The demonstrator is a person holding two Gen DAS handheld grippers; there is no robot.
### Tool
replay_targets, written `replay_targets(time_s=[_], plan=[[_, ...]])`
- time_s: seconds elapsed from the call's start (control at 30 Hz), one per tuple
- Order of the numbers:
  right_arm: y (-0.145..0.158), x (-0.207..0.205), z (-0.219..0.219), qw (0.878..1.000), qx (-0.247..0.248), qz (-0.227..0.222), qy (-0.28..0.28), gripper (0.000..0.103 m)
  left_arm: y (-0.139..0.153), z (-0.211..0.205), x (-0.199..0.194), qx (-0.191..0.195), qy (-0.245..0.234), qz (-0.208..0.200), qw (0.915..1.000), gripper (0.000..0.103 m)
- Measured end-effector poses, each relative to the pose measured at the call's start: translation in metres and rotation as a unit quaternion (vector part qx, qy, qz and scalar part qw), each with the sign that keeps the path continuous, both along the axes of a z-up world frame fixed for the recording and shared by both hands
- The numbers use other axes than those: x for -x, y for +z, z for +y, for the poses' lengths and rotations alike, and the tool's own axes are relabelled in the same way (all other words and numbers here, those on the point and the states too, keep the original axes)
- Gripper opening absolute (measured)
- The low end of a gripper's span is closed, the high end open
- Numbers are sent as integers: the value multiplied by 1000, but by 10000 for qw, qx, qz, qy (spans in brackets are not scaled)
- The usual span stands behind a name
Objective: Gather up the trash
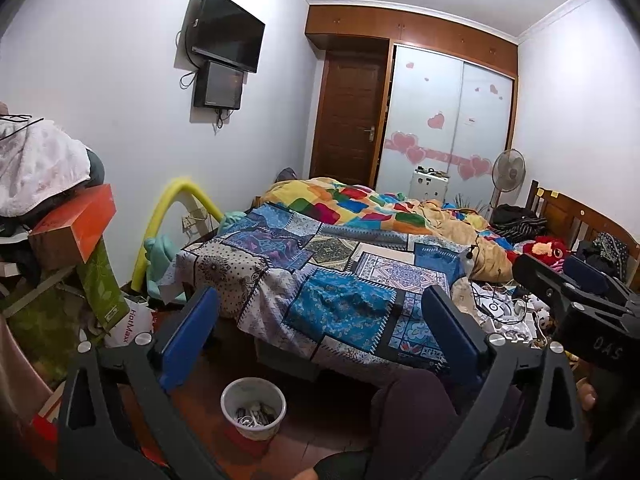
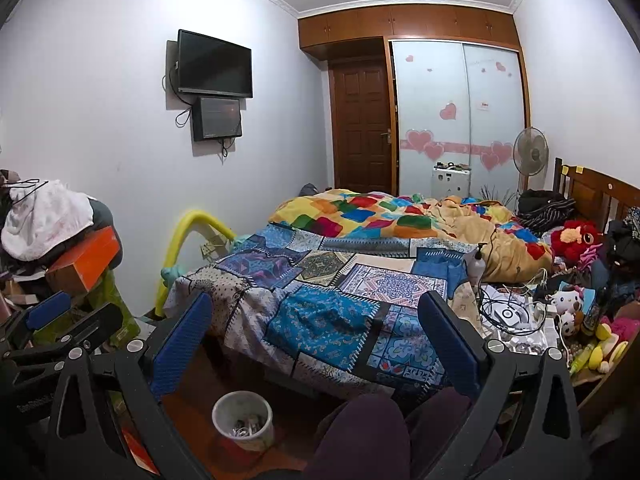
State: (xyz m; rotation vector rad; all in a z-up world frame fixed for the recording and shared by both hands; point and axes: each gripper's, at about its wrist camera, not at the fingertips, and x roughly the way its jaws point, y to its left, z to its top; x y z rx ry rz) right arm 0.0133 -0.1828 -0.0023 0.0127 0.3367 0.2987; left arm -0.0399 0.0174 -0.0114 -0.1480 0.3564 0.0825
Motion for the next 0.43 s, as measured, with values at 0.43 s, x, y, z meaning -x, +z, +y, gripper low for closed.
replay_targets(time_s=[0.43], plan=[[0, 0, 1, 10000, -2, 22, 4, 102, 3, -2, 1, -3, -54, 1, 10000, 102]])
